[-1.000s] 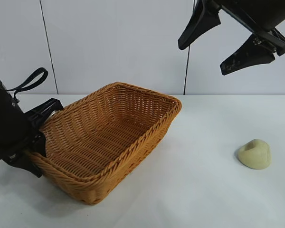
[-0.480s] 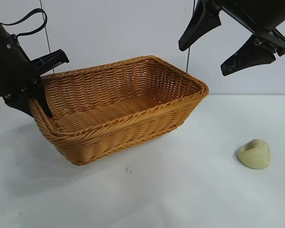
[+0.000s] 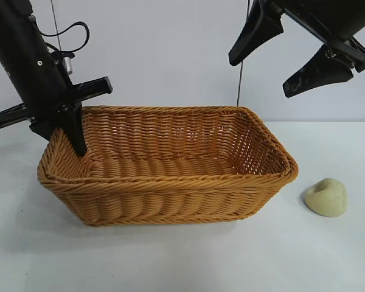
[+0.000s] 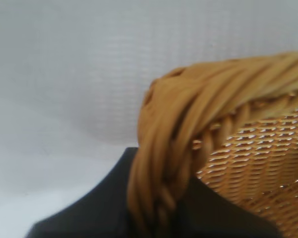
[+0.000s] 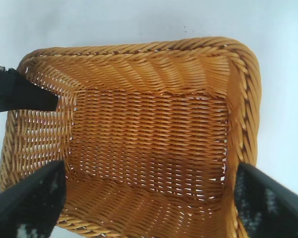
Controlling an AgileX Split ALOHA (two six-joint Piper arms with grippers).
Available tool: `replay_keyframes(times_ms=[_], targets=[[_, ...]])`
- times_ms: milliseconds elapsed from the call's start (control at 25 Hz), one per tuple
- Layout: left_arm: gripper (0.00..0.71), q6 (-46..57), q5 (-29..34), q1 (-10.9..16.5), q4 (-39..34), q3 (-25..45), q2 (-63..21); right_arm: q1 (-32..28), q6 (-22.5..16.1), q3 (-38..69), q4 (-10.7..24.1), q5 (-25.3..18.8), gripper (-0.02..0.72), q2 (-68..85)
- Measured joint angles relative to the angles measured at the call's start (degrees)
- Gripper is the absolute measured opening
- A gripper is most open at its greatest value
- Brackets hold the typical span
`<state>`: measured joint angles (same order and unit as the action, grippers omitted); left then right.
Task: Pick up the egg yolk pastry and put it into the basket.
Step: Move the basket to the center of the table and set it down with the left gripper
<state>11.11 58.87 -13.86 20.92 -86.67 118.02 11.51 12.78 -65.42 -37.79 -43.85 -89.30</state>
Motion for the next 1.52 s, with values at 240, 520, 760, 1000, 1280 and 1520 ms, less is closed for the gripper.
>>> replay_keyframes(times_ms=[240, 520, 760, 1000, 1280, 1520], targets=[[0.09, -1.42, -1.48, 0.0, 0.35, -0.18, 2.13, 0.0, 0.0, 0.0, 0.06, -0.17, 0.657, 0.0], [0.09, -5.8, -3.13, 0.25, 3.16, -0.49, 7.6, 0.0, -0.05, 0.0, 0.33, -0.23, 0.657, 0.0], [0.094, -6.53, -3.24, 0.25, 3.67, -0.49, 7.76, 0.0, -0.25, -0.04, 0.51, -0.23, 0.657, 0.0], [0.377, -6.63, -3.34, 0.25, 4.33, -0.49, 8.31, 0.0, -0.25, -0.04, 0.71, -0.47, 0.657, 0.0], [0.633, -6.63, -3.34, 0.25, 4.5, -0.49, 6.31, 0.0, -0.25, -0.04, 0.71, -1.09, 0.657, 0.0], [0.643, -6.63, -2.04, 0.25, 4.23, -0.67, -0.95, 0.0, -0.26, -0.04, 0.78, -1.09, 0.657, 0.0]])
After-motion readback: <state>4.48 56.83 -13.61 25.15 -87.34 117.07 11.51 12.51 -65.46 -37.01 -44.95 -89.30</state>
